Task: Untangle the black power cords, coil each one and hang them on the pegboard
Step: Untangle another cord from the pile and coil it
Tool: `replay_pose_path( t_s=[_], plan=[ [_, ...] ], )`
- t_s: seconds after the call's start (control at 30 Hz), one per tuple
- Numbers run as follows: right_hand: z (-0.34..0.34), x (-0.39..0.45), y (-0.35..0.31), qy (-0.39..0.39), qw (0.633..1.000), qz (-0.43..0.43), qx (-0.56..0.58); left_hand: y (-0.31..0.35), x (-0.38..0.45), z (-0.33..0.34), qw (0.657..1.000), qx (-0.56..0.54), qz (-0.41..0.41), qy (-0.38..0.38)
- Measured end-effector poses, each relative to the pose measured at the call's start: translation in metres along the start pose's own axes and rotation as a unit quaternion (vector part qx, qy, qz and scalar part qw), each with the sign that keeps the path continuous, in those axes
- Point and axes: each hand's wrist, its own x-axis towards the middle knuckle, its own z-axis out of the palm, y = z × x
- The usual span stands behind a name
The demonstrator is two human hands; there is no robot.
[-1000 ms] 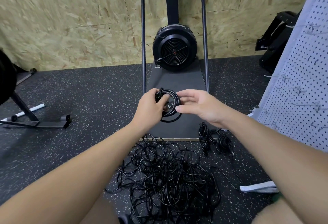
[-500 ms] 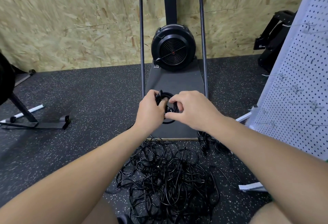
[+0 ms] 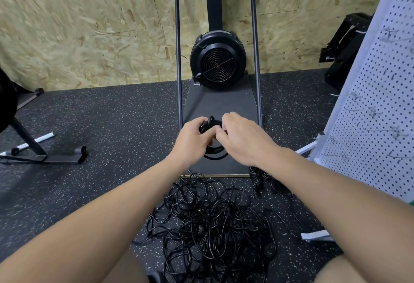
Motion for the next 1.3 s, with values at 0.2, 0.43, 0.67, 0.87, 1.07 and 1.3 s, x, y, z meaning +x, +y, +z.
replay_pose_path(
  t_s=[0.2,0.43,0.67,0.87,1.07,1.3],
  plan=[
    [-0.018,0.002,0.030,-0.077,0.984,0.012,0.161,-0.002,0.005,-0.021,0.993,-0.106,-0.034,-0.050],
    [-0.013,0.001,0.027,-0.089,0.991,-0.022,0.096,-0.002,0.013,-0.027,0.981,-0.169,-0.084,0.050],
    [-0.005,0.004,0.044,-0.138,0.978,0.023,0.154,0.001,0.004,-0.015,0.993,-0.113,-0.026,0.017],
    [-0.002,0.006,0.036,-0.121,0.946,0.031,0.301,0.005,0.006,-0.006,0.996,-0.090,0.017,-0.013],
    [0.003,0.010,0.022,-0.065,0.962,0.005,0.264,0.012,0.009,0.005,0.990,-0.137,-0.014,0.007],
    [-0.007,0.012,0.016,0.007,0.968,0.050,0.246,0.022,0.023,0.005,0.970,-0.228,-0.043,0.071]
  ],
)
